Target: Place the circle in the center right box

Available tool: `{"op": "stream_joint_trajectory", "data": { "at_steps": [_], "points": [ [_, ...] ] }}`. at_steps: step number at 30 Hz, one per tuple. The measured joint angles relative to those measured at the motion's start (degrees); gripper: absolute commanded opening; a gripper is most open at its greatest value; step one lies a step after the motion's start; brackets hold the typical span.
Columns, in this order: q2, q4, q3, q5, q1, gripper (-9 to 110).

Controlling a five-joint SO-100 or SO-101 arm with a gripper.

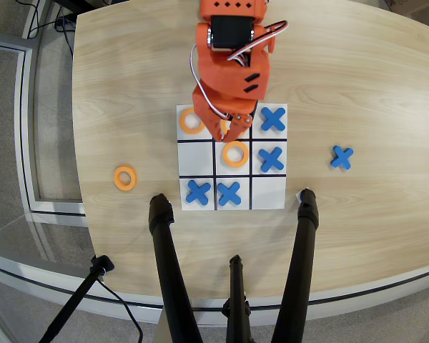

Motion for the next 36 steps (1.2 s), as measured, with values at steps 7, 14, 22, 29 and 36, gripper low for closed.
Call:
{"op": "stream_joint_trajectory", "data": {
  "at_steps": [7,14,22,29,36],
  "points": [
    [-15.0,-5.8,-7.6,-1.2,5.1,0],
    [-29.6,-8.2,-15.8,-2.0,9.2,3],
    [-38.9,-9.3,-18.3,-3.4,10.8,13],
    [-41.0,-11.8,-18.6,-3.4,11.0,13],
    [-42.1,-13.5,-18.6,-4.1,12.4,13]
  ]
}}
